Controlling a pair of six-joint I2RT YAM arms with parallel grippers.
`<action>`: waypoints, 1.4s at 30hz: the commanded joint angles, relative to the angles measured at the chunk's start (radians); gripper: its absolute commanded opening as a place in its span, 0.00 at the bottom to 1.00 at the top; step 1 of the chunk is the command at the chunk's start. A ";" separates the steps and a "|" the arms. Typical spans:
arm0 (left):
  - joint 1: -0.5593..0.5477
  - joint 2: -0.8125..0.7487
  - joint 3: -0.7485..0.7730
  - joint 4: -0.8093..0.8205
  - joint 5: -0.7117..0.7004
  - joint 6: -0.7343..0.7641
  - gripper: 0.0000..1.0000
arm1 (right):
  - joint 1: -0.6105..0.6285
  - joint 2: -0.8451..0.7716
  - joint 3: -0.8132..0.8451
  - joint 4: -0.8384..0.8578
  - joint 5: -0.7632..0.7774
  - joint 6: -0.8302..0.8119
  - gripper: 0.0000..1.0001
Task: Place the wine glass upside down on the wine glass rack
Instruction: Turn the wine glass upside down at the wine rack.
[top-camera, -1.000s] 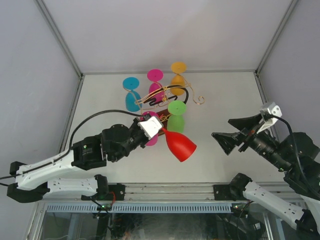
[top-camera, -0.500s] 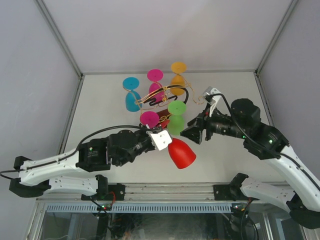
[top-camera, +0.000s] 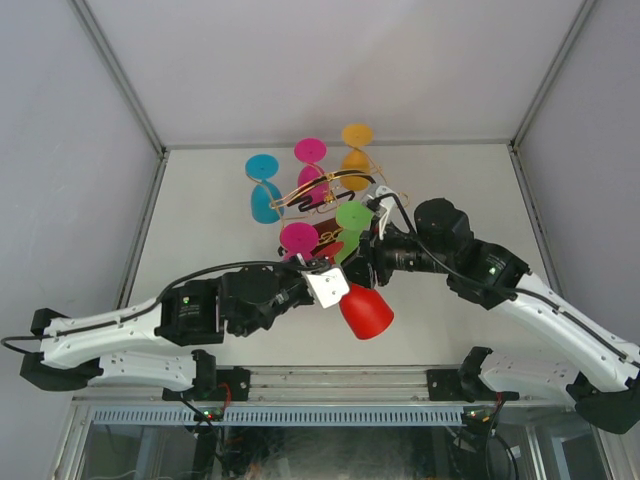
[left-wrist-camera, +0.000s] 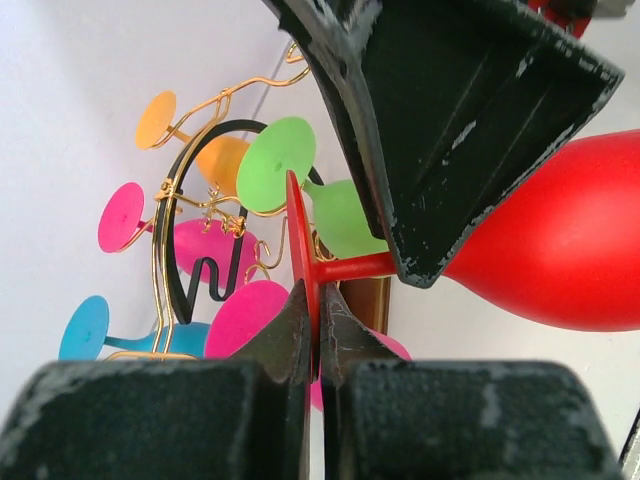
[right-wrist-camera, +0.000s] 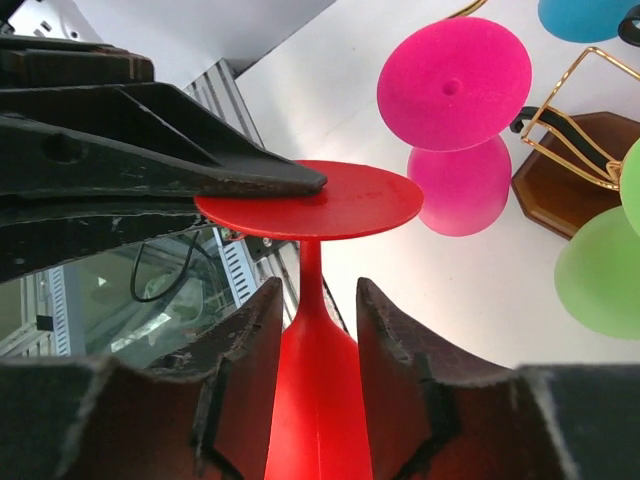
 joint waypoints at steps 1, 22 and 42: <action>-0.010 -0.006 0.045 0.060 -0.037 0.027 0.00 | 0.021 0.003 -0.013 0.072 0.036 0.022 0.32; -0.028 -0.007 0.049 0.078 -0.142 0.025 0.00 | 0.047 -0.054 -0.121 0.217 0.091 0.002 0.00; -0.031 0.005 0.056 0.100 -0.122 0.036 0.00 | 0.046 -0.041 -0.148 0.267 0.039 0.012 0.25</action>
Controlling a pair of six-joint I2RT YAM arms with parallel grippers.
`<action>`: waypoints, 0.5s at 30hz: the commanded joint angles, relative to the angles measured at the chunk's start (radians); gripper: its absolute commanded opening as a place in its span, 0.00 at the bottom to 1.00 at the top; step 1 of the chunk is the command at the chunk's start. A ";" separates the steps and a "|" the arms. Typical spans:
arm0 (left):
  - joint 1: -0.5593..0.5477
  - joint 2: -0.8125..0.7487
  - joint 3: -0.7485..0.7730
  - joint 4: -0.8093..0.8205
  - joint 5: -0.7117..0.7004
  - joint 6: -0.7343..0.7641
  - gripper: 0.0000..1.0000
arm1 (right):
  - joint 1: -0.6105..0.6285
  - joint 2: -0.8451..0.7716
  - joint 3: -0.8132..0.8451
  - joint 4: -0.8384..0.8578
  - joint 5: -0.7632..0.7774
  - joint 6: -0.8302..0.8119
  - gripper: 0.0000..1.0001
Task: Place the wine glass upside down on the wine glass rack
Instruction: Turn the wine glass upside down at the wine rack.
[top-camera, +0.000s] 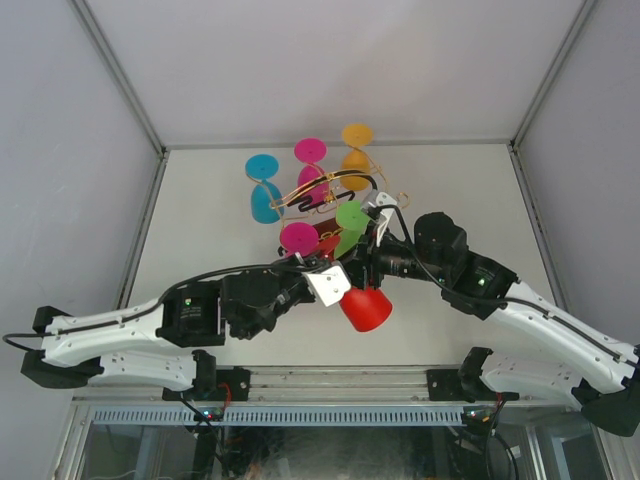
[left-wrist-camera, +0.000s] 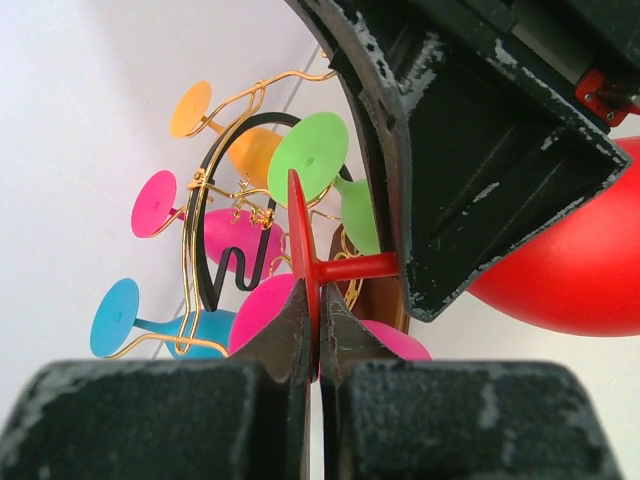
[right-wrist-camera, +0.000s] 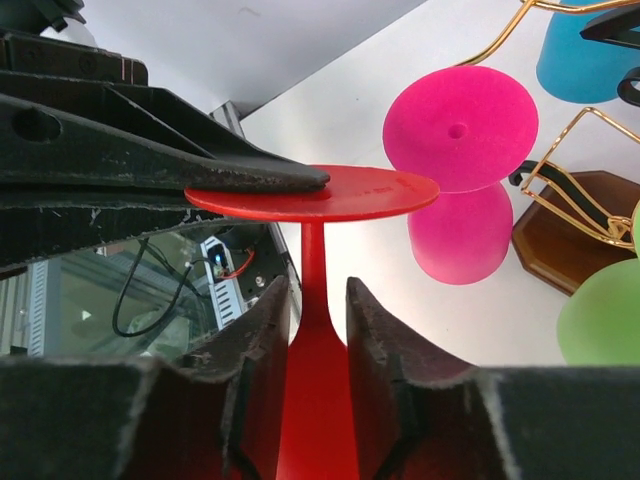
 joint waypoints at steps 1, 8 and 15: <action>-0.004 -0.002 0.054 0.068 -0.017 0.016 0.00 | 0.006 -0.007 0.017 0.009 -0.007 0.000 0.20; -0.004 -0.002 0.049 0.069 -0.032 0.011 0.00 | 0.007 -0.014 0.017 0.000 0.013 -0.008 0.00; -0.006 -0.009 0.055 0.077 -0.034 -0.009 0.32 | 0.006 -0.032 0.006 0.047 0.046 0.010 0.00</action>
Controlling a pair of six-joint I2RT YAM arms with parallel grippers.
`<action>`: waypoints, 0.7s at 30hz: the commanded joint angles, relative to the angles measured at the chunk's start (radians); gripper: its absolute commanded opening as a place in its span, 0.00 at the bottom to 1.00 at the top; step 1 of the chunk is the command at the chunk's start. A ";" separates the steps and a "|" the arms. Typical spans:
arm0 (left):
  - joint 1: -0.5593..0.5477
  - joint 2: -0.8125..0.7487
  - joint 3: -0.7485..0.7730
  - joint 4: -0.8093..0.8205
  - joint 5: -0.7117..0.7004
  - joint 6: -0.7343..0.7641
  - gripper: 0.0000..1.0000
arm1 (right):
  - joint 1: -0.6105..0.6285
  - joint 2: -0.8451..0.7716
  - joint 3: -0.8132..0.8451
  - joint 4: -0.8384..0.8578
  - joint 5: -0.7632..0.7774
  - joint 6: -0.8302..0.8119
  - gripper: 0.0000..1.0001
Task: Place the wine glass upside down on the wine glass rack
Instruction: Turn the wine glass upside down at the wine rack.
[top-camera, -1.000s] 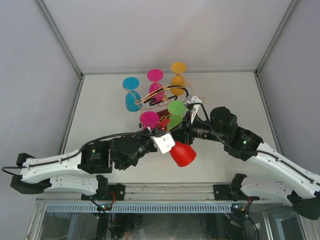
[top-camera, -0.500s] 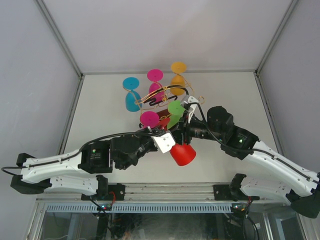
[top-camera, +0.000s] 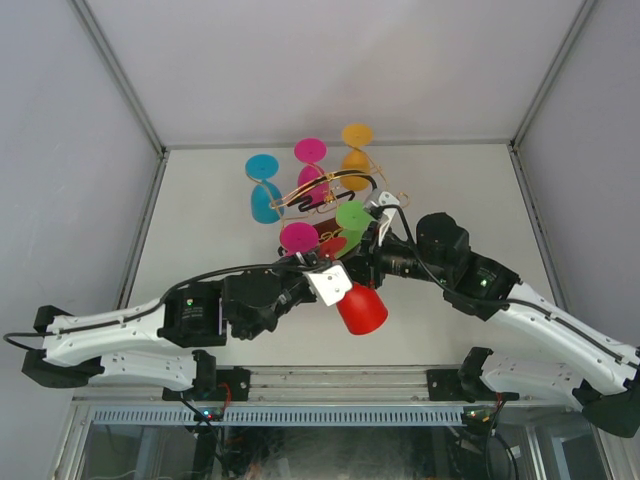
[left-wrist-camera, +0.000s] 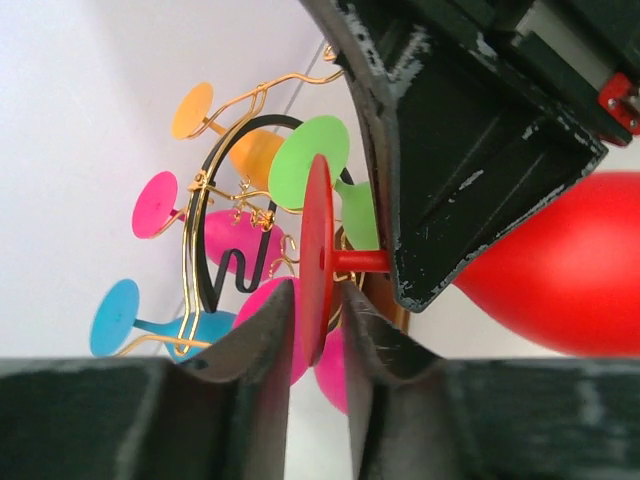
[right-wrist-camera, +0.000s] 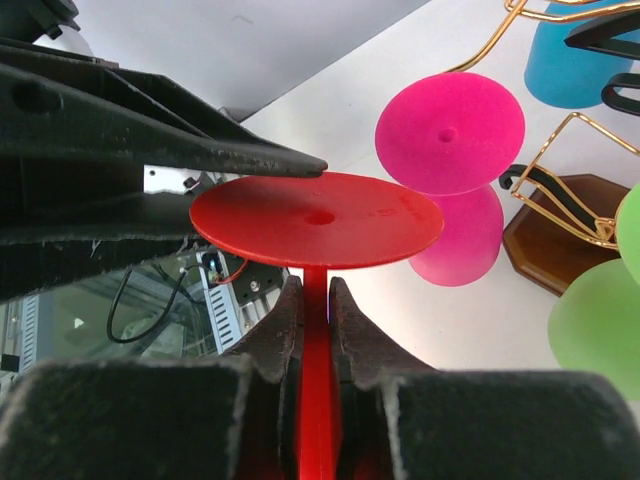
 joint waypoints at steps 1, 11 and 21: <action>-0.003 -0.016 0.059 0.075 -0.025 -0.013 0.36 | 0.006 -0.024 0.009 0.050 0.033 0.016 0.00; -0.004 -0.024 0.095 0.050 0.024 -0.083 0.63 | -0.004 -0.112 0.004 0.042 0.233 -0.003 0.00; -0.003 -0.149 0.025 0.095 -0.011 -0.182 0.83 | -0.103 -0.286 -0.137 0.141 0.388 -0.022 0.00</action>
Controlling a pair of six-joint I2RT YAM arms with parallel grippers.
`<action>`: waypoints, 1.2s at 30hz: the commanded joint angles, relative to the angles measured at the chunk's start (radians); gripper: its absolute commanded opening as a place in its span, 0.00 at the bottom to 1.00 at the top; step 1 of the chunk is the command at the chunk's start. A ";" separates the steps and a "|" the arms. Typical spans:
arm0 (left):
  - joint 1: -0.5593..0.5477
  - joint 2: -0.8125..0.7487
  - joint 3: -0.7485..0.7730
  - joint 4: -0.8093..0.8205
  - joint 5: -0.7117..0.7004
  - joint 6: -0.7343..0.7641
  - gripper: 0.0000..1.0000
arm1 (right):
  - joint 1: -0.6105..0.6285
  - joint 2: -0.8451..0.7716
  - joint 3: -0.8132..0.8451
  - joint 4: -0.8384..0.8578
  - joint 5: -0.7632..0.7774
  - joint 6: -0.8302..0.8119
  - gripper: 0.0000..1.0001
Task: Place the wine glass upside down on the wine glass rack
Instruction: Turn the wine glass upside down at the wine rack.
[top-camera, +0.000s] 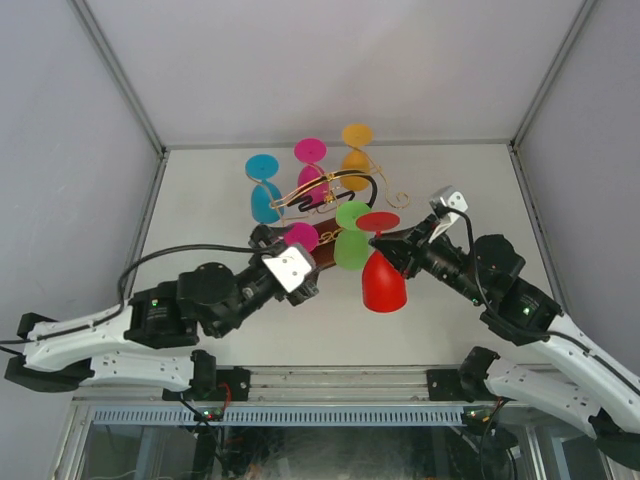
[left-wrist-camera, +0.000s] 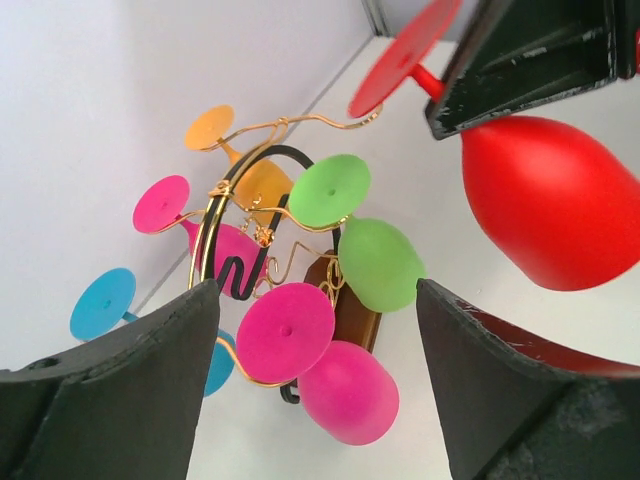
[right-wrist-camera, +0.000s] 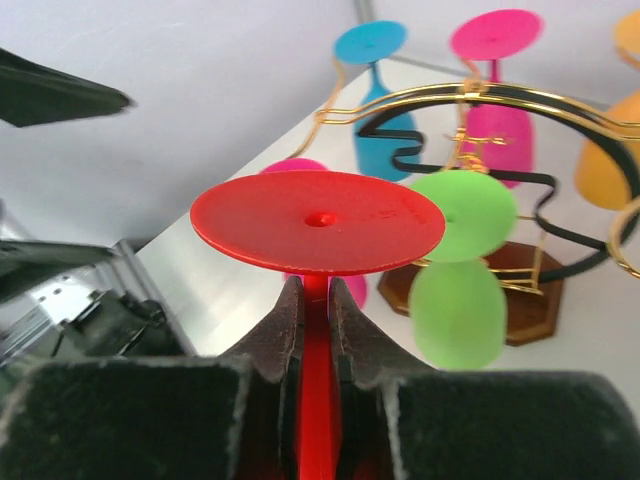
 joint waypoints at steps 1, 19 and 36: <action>0.002 -0.066 0.004 0.069 -0.031 -0.074 0.85 | -0.059 -0.067 -0.063 0.119 0.084 -0.021 0.00; 0.531 -0.202 -0.096 -0.050 0.381 -0.414 0.89 | -0.425 -0.203 -0.259 0.216 0.142 -0.184 0.00; 0.593 -0.331 -0.259 -0.174 0.342 -0.492 0.82 | -1.042 0.214 -0.235 0.332 -0.532 0.081 0.00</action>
